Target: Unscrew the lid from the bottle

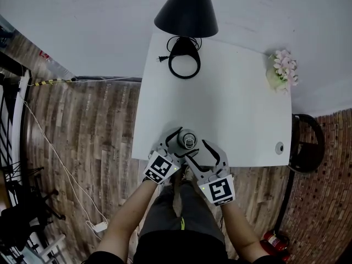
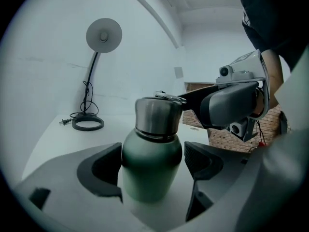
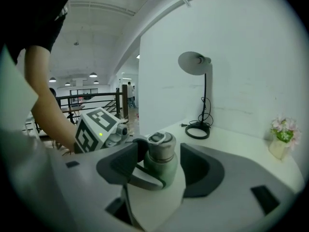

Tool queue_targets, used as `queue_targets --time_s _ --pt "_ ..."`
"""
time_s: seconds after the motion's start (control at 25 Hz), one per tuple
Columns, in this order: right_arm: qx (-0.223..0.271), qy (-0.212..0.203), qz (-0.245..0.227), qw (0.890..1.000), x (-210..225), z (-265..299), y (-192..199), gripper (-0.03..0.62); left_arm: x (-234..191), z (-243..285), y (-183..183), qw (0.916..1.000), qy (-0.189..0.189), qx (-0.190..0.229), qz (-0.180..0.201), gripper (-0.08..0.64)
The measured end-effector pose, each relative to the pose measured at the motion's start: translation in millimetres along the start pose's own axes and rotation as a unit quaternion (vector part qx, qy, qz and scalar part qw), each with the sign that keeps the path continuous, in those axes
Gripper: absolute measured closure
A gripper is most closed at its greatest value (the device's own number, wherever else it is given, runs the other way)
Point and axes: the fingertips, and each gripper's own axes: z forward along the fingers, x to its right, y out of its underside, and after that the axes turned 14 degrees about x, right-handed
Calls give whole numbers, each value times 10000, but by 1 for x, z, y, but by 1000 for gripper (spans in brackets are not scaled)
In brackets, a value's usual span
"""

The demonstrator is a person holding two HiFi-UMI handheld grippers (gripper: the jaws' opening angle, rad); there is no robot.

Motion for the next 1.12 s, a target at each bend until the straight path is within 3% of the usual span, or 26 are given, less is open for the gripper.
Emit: queue_targets --time_s 0.76,1.0,1.12 --pt "115 489 -68 9987 10 42 12 310 -5 1 3 9998 -110 73 140 176" --pt "69 125 -150 9998 5 41 9 322 -4 0 2 9999 -91 63 132 176" --pt "200 -527 -430 9975 1 42 8 322 -4 -1 2 9999 -89 48 138 176"
